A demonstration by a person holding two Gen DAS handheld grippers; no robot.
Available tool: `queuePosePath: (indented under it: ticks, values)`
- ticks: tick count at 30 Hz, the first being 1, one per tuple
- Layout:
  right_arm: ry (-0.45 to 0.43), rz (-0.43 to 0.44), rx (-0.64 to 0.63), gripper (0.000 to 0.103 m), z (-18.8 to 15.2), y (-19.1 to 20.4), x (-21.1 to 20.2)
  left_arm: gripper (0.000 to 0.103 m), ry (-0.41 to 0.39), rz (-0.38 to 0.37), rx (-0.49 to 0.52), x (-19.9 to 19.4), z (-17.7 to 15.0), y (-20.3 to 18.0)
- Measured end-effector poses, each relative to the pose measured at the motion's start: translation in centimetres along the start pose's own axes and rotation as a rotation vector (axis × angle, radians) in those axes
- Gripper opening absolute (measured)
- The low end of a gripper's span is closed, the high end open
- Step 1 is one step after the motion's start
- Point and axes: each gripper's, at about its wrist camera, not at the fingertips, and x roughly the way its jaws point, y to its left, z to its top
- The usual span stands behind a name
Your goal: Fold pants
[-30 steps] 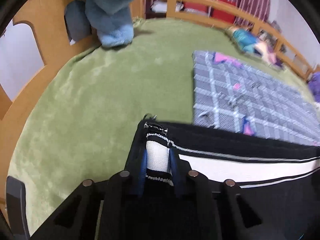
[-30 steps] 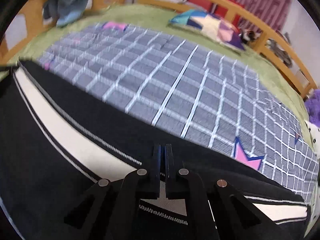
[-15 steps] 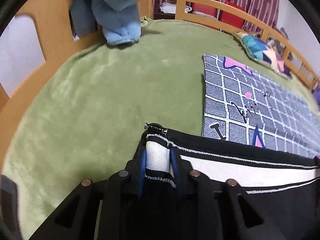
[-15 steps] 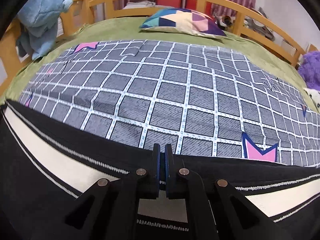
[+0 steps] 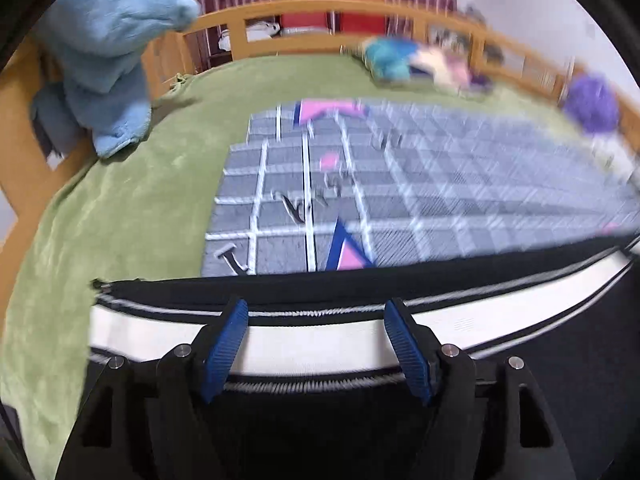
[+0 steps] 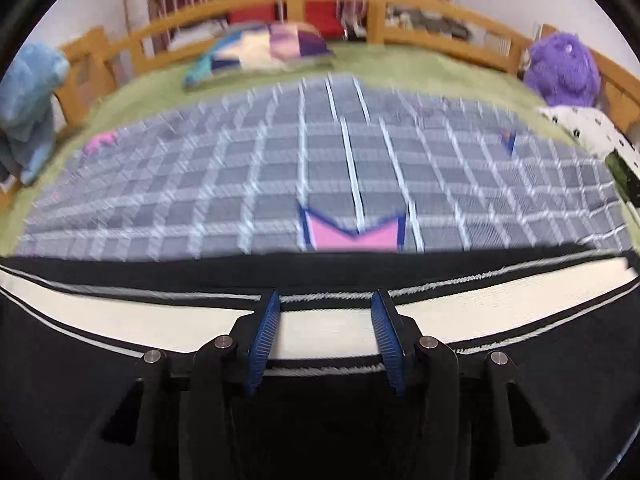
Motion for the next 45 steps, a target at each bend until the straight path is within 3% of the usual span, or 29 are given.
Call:
queuePosePath:
  ticks: [1,5,8,11,17,22,27,30,36,45]
  values:
    - [0.008,0.005,0.010,0.048,0.0,-0.2,1.0,0.071,0.029,0.008,-0.011,1.6,0.0,0.1]
    - [-0.005,-0.008,0.048,0.048,1.1,-0.3,1.9,0.072,0.022,-0.077,-0.134,2.3,1.3,2.4]
    - [-0.002,-0.041,0.035,0.049,1.5,0.3,2.3,0.071,0.027,-0.055,-0.122,2.3,1.7,2.4]
    - [0.024,-0.020,0.047,0.049,1.7,0.2,0.7,0.070,0.022,-0.044,-0.113,-0.1,1.1,2.4]
    - [-0.043,0.078,0.141,0.052,-1.0,-1.7,-6.5,0.070,-0.004,-0.062,-0.105,-6.5,-3.0,3.6]
    - [-0.040,0.072,0.095,0.061,-3.2,-0.1,-10.3,0.070,0.003,-0.132,-0.221,-11.1,-6.9,6.4]
    - [-0.071,0.104,0.131,0.061,-4.3,1.6,-13.2,0.069,0.030,-0.042,-0.313,-13.4,-11.6,9.9]
    - [-0.079,0.118,0.122,0.052,-4.4,2.5,-14.6,0.066,0.023,-0.041,-0.418,-14.3,-13.6,12.6]
    - [-0.105,0.194,0.126,0.050,-4.7,5.3,-17.5,0.050,0.057,-0.069,-0.534,-12.5,-15.4,15.7]
    - [-0.064,0.327,0.107,0.050,-6.0,10.4,-19.0,0.045,0.039,-0.142,-0.639,-8.3,-15.6,18.2]
